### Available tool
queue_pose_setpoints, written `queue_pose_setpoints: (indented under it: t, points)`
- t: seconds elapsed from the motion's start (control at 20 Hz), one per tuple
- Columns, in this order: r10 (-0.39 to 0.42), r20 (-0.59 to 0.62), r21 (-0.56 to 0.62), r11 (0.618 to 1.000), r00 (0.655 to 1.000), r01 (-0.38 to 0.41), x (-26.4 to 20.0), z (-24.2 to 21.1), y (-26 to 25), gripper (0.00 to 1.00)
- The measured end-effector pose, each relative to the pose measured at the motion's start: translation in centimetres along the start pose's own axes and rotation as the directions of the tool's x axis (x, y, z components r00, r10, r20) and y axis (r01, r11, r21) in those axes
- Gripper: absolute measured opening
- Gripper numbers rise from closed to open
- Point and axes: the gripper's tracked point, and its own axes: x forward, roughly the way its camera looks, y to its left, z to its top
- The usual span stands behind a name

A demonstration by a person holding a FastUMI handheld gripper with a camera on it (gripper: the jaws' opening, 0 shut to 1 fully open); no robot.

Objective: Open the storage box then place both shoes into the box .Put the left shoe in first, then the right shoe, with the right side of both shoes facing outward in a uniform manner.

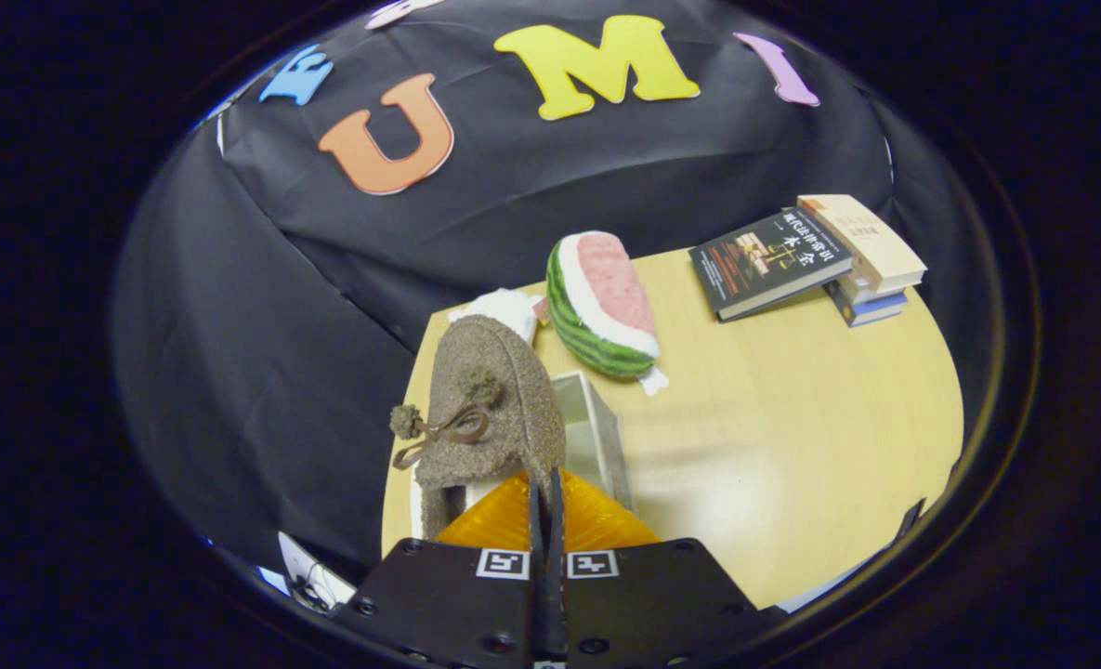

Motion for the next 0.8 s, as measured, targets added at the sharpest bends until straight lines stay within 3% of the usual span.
queue_pose_setpoints:
  t: [0.35, 0.8]
  points:
    - [-0.154, -0.020, -0.070, 0.986, 0.988, 0.152, 3.9, -3.2, -1.8, 0.00]
    - [-0.332, -0.064, -0.137, 0.937, 0.941, 0.322, 7.8, -6.4, -4.4, 0.00]
